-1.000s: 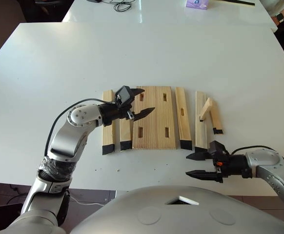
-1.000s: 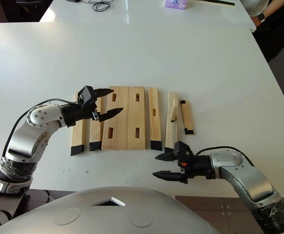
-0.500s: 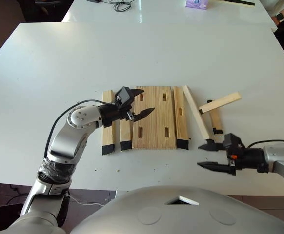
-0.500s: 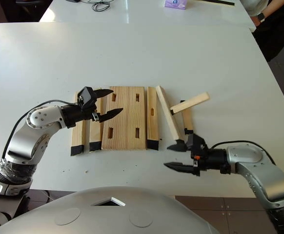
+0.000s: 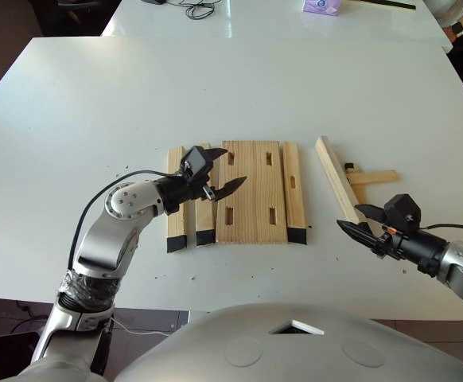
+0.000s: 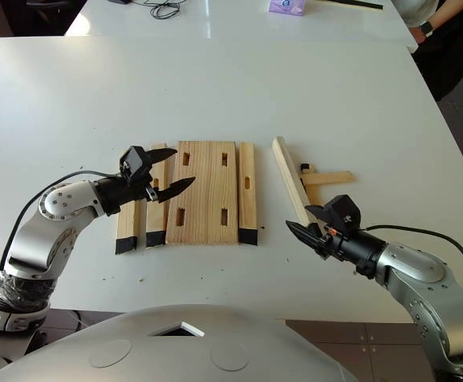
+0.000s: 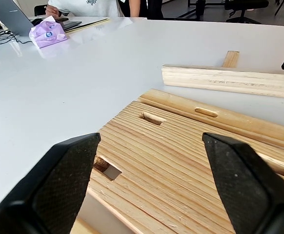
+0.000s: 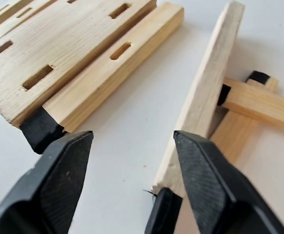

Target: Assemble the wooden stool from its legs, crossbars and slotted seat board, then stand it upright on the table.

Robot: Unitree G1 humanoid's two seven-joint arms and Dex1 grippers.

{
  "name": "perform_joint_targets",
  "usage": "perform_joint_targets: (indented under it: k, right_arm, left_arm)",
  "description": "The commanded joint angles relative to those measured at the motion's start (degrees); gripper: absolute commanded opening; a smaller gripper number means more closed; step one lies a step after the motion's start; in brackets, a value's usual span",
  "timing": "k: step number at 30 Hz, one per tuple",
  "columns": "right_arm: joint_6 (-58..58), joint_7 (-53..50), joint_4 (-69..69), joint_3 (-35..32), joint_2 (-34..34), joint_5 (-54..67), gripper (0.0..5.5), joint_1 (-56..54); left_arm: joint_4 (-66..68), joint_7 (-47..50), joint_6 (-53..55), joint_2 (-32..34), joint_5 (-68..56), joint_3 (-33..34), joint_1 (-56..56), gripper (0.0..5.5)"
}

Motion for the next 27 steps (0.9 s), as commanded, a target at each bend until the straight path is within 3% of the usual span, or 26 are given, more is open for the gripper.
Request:
perform_joint_targets:
  k: [1,12,21,27]
  right_arm:
    - [2.1,-1.6,-1.9,-2.4,1.2,2.3,3.06,-2.4]
    - [1.7,-2.1,1.3,-1.0,-0.4,-4.7,3.06,-0.1]
    - [-0.3,-3.0,4.5,4.5,3.5,-8.2,3.06,-1.8]
    - [-2.1,-3.8,7.9,6.5,5.5,-10.6,2.00,-4.1]
  left_arm:
    - [-0.9,1.5,0.1,-0.6,0.5,0.6,1.0,3.88]
    - [-0.9,2.8,-0.2,-0.8,0.6,0.9,1.5,3.88]
    - [-0.5,2.6,0.0,-1.0,0.7,0.5,0.7,3.88]
    - [-1.1,3.0,0.3,-0.8,0.8,0.8,1.3,3.88]
